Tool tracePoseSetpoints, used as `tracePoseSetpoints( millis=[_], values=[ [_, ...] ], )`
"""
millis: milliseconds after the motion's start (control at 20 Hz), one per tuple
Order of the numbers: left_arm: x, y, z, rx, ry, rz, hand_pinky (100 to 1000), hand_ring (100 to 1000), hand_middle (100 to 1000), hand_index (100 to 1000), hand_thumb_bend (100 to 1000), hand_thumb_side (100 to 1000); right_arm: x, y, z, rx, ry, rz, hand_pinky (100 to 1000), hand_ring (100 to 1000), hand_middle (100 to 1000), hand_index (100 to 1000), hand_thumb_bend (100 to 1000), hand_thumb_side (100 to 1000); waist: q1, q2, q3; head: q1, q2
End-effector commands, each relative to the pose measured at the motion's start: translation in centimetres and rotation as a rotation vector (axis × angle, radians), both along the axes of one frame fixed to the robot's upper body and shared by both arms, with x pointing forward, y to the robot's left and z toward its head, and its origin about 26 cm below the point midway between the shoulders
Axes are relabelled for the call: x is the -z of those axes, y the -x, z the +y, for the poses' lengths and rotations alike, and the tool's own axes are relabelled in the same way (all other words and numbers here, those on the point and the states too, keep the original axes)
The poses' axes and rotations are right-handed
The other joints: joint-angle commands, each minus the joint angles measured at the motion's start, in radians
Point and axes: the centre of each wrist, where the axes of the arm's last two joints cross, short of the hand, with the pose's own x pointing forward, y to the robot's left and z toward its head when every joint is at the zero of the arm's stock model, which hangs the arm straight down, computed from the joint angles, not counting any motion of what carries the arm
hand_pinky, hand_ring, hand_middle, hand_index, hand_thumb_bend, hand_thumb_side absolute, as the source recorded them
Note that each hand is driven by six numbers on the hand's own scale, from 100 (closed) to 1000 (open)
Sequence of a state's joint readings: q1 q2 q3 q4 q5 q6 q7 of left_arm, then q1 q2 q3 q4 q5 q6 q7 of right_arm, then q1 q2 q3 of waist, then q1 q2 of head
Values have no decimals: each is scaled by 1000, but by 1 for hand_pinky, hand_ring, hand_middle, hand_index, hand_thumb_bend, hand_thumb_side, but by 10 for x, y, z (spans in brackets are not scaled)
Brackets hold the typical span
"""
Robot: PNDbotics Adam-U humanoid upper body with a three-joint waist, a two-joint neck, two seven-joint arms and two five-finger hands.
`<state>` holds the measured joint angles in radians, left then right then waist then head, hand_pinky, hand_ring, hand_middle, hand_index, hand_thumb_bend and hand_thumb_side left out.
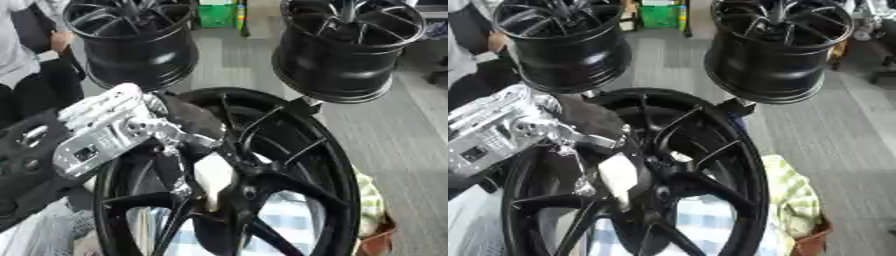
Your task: Pull the pin out of the wheel hub.
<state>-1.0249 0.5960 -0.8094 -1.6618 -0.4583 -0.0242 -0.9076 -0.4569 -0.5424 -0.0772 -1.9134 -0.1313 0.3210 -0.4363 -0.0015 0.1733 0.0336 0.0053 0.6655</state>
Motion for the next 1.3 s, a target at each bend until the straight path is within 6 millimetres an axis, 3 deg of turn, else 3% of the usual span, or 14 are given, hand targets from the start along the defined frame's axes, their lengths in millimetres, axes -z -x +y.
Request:
tracePoseSetpoints(
  millis=[50, 500, 650, 1300],
  values=[
    [-8, 0, 0, 5, 11, -22, 813, 740, 597, 785, 272, 147, -8, 2, -3, 11, 13, -25, 761, 632, 537, 698, 490, 332, -2, -12, -1, 2, -15],
    [-16, 7, -3, 13, 48, -5, 781, 671, 504, 708, 196, 133, -6, 1, -4, 15, 10, -25, 762, 632, 537, 698, 491, 331, -2, -13, 0, 0, -16],
    [-19, 9, -3, 14, 59, 1, 768, 658, 496, 681, 199, 100, -6, 1, -4, 18, 11, -23, 762, 632, 537, 699, 491, 331, -2, -13, 0, 0, -16],
    [-26, 12, 2, -33, 104, -1, 728, 600, 398, 545, 243, 122, -5, 1, -3, 16, 12, -22, 764, 633, 538, 700, 491, 332, -1, -17, 3, -1, -21]
  ],
)
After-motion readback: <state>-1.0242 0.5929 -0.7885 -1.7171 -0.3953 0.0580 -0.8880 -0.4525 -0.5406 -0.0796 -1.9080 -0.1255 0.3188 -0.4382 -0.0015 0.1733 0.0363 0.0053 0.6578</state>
